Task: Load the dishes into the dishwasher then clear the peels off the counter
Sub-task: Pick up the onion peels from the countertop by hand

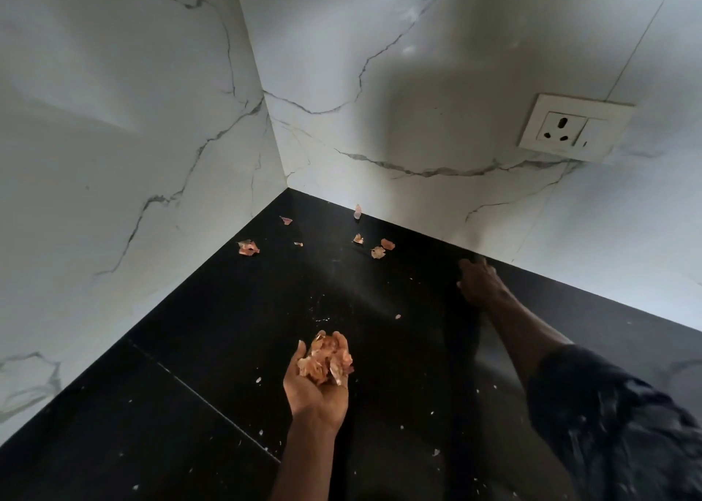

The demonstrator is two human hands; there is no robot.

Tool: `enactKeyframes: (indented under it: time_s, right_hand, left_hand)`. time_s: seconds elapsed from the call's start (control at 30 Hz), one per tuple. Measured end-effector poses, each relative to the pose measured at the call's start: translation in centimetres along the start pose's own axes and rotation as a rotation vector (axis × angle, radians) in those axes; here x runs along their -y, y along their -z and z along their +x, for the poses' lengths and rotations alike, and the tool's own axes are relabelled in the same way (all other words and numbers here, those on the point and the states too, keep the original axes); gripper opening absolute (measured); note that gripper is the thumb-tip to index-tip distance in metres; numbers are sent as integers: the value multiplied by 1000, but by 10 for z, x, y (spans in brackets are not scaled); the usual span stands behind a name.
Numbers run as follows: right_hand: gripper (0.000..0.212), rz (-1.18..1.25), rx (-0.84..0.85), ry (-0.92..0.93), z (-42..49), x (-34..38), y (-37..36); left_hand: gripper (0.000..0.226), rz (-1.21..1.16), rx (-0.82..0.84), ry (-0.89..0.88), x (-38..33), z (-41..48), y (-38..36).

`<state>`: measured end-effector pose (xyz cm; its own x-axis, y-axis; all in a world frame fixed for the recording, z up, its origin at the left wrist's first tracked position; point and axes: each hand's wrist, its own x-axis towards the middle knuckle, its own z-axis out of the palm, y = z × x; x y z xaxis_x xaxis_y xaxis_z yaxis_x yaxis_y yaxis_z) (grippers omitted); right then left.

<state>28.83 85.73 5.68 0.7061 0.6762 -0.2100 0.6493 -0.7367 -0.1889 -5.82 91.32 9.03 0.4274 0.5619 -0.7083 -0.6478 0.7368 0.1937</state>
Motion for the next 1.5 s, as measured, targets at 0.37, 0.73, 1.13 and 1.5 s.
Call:
enactKeyframes:
  time_s: [0.37, 0.73, 1.13, 1.5]
  right_hand:
    - [18, 23, -119, 127, 7, -6, -35]
    - [14, 666, -55, 308, -132, 121, 17]
    - [23, 672, -40, 627, -220, 168, -4]
    - [38, 1986, 603, -198, -277, 153, -53]
  left_hand:
    - [42, -8, 12, 0, -3, 9, -6]
    - [42, -10, 22, 20, 7, 20, -9]
    - [31, -74, 82, -72, 14, -6, 9]
    - [32, 88, 112, -222, 52, -80, 48]
